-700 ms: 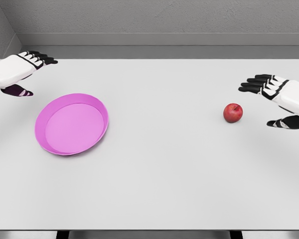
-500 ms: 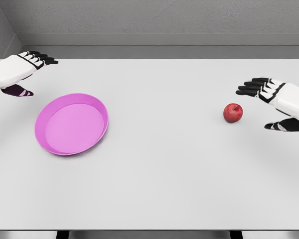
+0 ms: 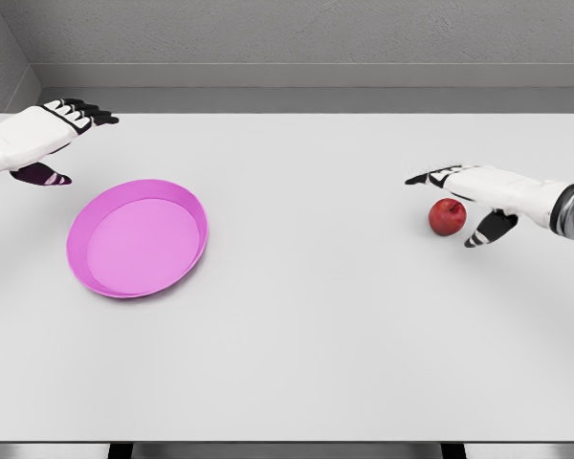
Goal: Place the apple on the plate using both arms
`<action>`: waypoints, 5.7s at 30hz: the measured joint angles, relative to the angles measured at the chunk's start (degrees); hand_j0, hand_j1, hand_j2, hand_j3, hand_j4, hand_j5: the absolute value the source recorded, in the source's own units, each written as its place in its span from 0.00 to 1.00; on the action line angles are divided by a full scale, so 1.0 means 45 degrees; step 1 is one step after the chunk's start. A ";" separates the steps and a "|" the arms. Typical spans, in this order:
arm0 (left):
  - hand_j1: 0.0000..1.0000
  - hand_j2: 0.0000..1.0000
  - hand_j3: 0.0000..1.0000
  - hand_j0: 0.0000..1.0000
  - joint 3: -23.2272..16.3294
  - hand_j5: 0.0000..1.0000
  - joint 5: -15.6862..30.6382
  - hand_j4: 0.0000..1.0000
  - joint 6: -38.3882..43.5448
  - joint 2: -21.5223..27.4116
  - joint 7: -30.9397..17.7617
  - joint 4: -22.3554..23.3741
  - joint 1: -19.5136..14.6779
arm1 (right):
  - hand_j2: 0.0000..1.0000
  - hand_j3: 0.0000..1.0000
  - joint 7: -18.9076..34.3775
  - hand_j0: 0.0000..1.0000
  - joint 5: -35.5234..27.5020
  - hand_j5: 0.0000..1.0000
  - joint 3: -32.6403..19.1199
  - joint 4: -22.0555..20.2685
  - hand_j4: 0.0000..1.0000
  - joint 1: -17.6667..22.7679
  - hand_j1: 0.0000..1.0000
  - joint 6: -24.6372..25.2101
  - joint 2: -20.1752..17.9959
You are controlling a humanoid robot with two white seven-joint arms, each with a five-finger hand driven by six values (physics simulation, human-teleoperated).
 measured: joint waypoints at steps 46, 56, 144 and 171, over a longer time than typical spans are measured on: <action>1.00 1.00 1.00 1.00 0.0140 1.00 -0.0008 1.00 0.0000 -0.0065 0.0000 -0.0033 0.0020 | 0.53 0.53 0.0231 0.53 0.0035 0.53 0.1992 0.2340 0.53 -0.1387 0.53 0.1181 0.1304; 1.00 1.00 1.00 1.00 0.0147 1.00 -0.0008 1.00 0.0000 -0.0059 0.0000 -0.0021 0.0020 | 0.50 0.50 0.0352 0.50 0.0059 0.50 0.1931 0.1990 0.50 -0.1445 0.50 0.1189 0.1291; 1.00 1.00 1.00 1.00 -0.0400 1.00 0.0056 1.00 -0.0005 -0.1148 -0.1912 -0.2912 -0.0117 | 1.00 1.00 0.1145 1.00 0.0059 1.00 -0.6271 0.0066 1.00 0.2441 1.00 -0.6854 0.0325; 1.00 1.00 1.00 1.00 -0.4382 1.00 -0.0070 1.00 -0.0023 -0.3965 -0.5800 -0.5114 -0.2227 | 1.00 1.00 0.1145 1.00 0.0058 1.00 -0.6340 0.0115 1.00 0.2598 1.00 -0.6956 0.0310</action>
